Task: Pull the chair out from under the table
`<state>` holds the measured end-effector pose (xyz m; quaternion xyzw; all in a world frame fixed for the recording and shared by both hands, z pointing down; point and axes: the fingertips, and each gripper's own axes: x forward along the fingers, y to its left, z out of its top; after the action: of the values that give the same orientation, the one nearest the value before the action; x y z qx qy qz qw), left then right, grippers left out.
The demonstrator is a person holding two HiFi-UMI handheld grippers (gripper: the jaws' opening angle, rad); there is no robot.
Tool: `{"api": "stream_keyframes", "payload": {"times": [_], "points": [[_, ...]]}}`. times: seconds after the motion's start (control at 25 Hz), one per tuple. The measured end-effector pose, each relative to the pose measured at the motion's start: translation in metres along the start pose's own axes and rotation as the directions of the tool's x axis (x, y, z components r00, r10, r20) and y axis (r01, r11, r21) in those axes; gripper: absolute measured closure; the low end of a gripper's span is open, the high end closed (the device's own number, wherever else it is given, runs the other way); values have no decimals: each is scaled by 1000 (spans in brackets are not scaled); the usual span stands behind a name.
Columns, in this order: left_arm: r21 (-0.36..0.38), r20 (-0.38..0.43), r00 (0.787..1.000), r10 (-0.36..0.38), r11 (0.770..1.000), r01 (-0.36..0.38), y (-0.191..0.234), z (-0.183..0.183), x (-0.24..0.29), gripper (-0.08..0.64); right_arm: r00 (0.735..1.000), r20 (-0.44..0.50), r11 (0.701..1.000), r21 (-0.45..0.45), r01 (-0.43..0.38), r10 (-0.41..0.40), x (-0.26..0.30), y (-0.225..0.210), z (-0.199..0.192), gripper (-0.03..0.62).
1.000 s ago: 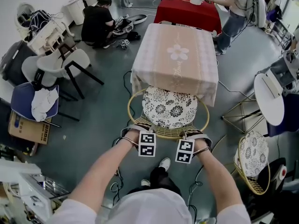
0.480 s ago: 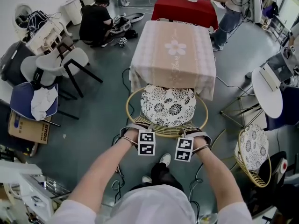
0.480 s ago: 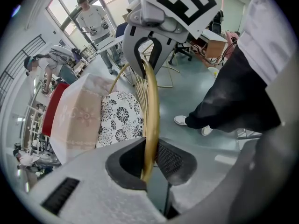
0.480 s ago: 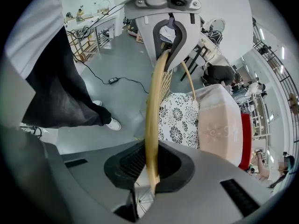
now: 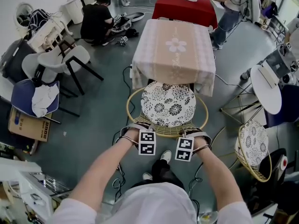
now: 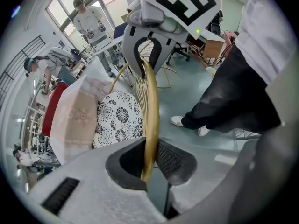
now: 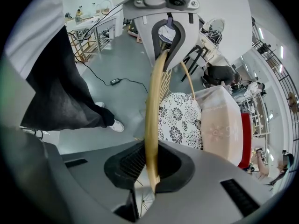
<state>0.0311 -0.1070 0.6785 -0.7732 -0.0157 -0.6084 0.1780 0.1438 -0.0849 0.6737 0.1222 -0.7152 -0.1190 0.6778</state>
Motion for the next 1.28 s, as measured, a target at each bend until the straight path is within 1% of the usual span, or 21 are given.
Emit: {"api": "stream_keyframes", "payload": {"times": [0.48,0.76,1.28], "points": [[-1,3,1000,8,1000,-8,-29,0,-8,509,1000,-4,1000,13,7,-7,-10,28,9,563],[4,1,1000,5,1000,-5,-49,3,-12,508,1000,4,1000,12,6,-6,-16,49,13,563],[7,5,1000,5,1000,-5,-80,5,-20,509,1000,-10,1000,9,10,-10,-25,77,21,563]]}}
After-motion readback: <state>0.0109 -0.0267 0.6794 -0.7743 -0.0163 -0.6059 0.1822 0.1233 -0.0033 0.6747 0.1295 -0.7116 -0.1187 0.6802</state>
